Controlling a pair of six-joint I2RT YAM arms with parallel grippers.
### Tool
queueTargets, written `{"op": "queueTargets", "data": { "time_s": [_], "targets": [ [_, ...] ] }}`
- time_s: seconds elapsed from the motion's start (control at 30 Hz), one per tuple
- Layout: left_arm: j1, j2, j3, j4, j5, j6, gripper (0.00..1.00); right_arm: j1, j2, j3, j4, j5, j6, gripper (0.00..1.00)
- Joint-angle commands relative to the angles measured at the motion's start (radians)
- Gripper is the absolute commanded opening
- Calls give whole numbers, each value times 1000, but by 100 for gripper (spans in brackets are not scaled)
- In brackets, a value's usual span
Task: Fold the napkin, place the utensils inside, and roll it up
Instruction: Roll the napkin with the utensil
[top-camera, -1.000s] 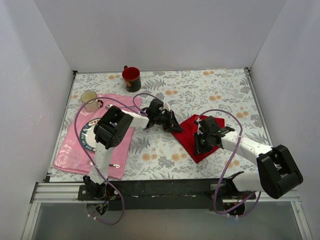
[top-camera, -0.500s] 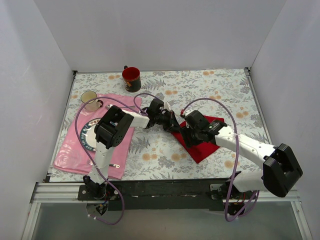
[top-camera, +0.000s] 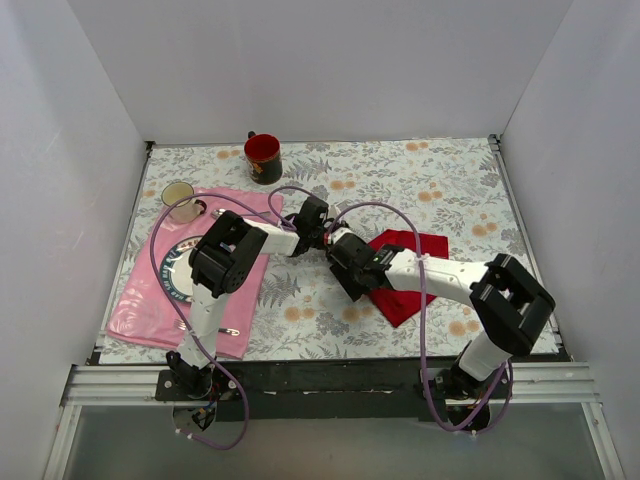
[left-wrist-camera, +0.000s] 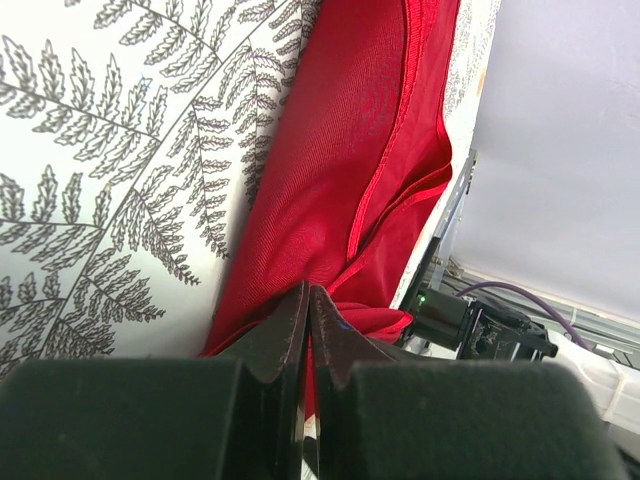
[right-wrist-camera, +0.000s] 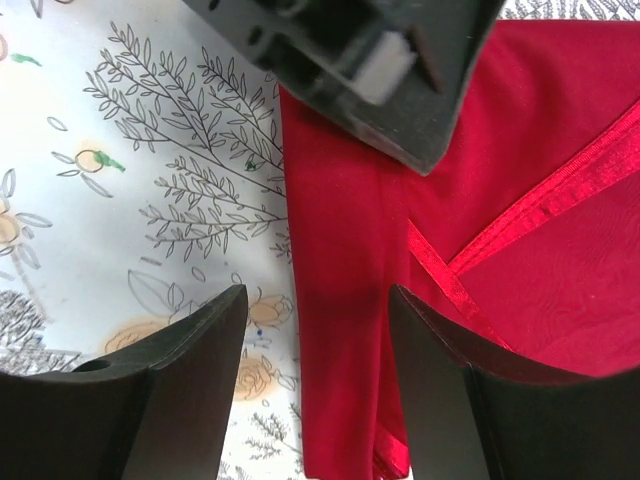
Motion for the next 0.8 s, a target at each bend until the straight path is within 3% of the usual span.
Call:
{"op": "queueTargets", "data": {
  "time_s": [0.0,0.3,0.5,0.73,0.77],
  "targets": [
    [-5,28,11,-58,-5,30,1,34,30,21,64,117,14,66],
    [-4,31,14,-63,2,32,0,33,22,-78,157,157,61,63],
    [-2,27,17,-69,8,33,0,2,7,-146,196,103,106,55],
    [2,14,22,-81,10,32,0,-53,-67,-277,278,-18,155,36],
    [4,13,23,-84,7,32,0,-68,-73,-289,304,-36,155,28]
  ]
}}
